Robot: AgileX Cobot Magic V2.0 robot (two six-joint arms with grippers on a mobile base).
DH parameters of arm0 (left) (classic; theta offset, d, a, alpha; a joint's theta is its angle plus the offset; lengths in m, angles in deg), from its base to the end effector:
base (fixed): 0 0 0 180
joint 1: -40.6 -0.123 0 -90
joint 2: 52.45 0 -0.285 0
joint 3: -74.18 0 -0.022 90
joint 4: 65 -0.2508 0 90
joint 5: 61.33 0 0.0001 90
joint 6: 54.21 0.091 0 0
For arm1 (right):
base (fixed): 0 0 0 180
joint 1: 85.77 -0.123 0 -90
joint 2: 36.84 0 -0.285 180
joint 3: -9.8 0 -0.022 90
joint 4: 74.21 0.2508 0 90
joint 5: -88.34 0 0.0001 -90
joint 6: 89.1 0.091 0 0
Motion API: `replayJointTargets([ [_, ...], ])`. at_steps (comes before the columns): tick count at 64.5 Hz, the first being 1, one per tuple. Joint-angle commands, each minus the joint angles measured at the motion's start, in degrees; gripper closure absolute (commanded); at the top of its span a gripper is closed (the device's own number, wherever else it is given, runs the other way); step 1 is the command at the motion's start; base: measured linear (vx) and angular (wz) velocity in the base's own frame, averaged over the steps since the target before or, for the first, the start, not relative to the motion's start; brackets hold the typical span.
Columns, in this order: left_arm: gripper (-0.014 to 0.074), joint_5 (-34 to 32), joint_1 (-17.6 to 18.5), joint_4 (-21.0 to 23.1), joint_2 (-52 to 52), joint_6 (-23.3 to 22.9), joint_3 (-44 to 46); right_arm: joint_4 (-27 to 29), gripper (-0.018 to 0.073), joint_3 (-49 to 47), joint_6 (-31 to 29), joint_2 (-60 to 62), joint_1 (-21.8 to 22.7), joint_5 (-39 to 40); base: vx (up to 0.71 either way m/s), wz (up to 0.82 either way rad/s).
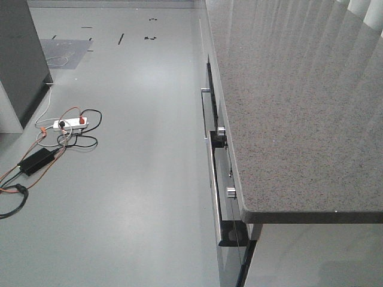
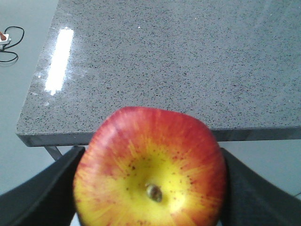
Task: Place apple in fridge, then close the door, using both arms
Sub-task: 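Turn the base away from the counter holding the apple in the right gripper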
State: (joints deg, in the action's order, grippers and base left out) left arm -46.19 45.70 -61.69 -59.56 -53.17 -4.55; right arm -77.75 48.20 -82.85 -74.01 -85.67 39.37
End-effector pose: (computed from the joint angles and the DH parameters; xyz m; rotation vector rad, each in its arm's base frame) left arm 0.0547 -0.0063 0.1810 0.0563 1.7623 -0.1053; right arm 0.0852 -0.0044 0.3274 0.1029 2.1695 -0.0124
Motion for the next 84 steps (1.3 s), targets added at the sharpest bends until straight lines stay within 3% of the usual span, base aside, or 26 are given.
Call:
replayJointTargets([
  [1,0.0601,-4.1,0.3,0.3,0.8,-0.4,-1.1,-0.3,0.0459,-1.6,-0.4,-0.2,0.2,4.5,0.00,0.00],
  [84,0.0601,-4.1,0.3,0.3,0.8,-0.4,-1.1,-0.4,0.0459,-1.6,-0.4,-0.2,0.2,4.2,0.00,0.00],
])
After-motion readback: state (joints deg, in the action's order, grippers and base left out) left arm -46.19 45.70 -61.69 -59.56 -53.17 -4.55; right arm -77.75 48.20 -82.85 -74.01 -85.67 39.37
